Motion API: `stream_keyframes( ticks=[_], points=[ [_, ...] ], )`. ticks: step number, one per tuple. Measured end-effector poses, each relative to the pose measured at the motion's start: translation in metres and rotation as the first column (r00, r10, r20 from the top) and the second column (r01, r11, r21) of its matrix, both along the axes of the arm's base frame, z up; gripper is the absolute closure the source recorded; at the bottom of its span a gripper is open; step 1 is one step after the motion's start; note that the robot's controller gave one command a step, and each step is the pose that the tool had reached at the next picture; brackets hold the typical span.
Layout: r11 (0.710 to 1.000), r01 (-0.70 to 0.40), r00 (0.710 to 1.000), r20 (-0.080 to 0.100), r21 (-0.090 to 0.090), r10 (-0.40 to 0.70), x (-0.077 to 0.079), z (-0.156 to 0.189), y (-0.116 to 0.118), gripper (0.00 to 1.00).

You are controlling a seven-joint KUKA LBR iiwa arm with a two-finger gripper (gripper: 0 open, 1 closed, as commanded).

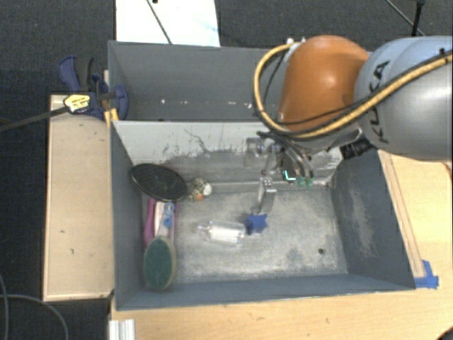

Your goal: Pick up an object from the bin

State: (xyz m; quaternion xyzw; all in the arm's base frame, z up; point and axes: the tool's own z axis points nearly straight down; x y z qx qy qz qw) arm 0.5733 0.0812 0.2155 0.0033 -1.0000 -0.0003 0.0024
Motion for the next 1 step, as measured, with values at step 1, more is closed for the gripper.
stream_keyframes(
  ticks=[1],
  points=[
    [1.0, -0.004, 1.0, -0.001, 0.0, 0.004, -0.0199, -0.1497, -0.0262, 0.0]
  ],
)
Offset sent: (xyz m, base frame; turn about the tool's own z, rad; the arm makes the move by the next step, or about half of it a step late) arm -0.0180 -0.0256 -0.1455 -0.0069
